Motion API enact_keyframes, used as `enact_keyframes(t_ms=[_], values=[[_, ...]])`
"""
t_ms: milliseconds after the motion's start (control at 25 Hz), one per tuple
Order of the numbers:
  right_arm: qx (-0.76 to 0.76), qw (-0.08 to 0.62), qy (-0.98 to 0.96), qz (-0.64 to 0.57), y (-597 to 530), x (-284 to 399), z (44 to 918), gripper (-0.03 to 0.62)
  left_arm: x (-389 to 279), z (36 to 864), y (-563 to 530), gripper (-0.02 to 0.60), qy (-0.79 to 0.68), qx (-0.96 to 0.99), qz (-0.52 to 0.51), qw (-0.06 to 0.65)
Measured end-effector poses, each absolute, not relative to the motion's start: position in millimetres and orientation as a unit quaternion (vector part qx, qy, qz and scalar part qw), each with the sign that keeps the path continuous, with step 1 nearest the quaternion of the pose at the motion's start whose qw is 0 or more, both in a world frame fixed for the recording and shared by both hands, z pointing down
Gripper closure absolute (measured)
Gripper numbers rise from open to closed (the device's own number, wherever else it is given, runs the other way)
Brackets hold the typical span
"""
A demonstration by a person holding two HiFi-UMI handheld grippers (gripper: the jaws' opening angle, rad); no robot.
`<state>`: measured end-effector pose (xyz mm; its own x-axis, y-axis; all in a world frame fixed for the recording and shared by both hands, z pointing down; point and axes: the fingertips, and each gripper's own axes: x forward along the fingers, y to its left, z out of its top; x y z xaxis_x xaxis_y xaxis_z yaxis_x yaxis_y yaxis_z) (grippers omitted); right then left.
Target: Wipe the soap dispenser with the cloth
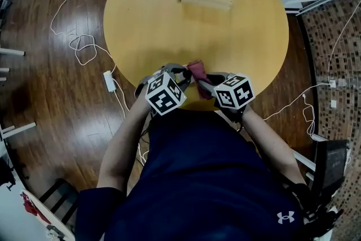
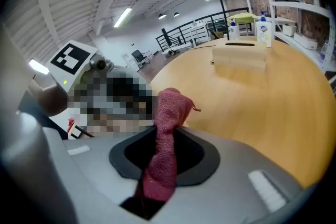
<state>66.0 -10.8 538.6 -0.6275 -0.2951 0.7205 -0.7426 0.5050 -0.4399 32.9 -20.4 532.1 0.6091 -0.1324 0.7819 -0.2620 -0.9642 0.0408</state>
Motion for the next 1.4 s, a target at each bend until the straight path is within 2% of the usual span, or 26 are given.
enact_keyframes(t_ms=[160, 280, 600, 640, 720, 760, 920, 1240, 1320, 1400], values=[[0.354, 0.263, -0.817, 0.371, -53.4, 72.6, 524.4, 0.499, 20.4, 529.1, -18.9, 0.439, -0.23, 0.871, 0.411, 0.144], [0.329, 0.275, -0.829, 0.36, -61.8, 49.9, 528.7, 0.499, 20.2, 530.0, -18.0, 0.442, -0.282, 0.862, 0.379, 0.181], [0.301, 0.288, -0.82, 0.392, -16.6, 57.3, 538.2, 0.499, 17.7, 529.9, -24.8, 0.426, -0.265, 0.872, 0.375, 0.171], [0.305, 0.287, -0.82, 0.39, -18.4, 59.4, 536.6, 0.499, 15.1, 528.8, -22.9, 0.435, -0.272, 0.87, 0.374, 0.17], [0.325, 0.273, -0.823, 0.377, -37.2, 62.3, 528.5, 0.499, 12.5, 526.3, -17.1, 0.489, -0.288, 0.868, 0.369, 0.165], [0.331, 0.266, -0.826, 0.37, -49.4, 60.6, 524.3, 0.499, 12.9, 525.9, -14.9, 0.491, -0.296, 0.868, 0.365, 0.164], [0.309, 0.283, -0.836, 0.355, -68.0, 41.7, 532.7, 0.499, 20.5, 530.2, -17.2, 0.448, -0.317, 0.863, 0.36, 0.158], [0.283, 0.297, -0.829, 0.38, -22.9, 46.4, 538.2, 0.5, 0.3, 530.7, -22.9, 0.449, -0.32, 0.855, 0.362, 0.189], [0.298, 0.289, -0.83, 0.373, -34.3, 49.0, 531.6, 0.499, -5.0, 528.2, -21.1, 0.488, -0.336, 0.851, 0.356, 0.192], [0.314, 0.276, -0.833, 0.363, -58.9, 45.2, 524.1, 0.499, -2.8, 527.0, -18.4, 0.497, -0.339, 0.852, 0.354, 0.185]])
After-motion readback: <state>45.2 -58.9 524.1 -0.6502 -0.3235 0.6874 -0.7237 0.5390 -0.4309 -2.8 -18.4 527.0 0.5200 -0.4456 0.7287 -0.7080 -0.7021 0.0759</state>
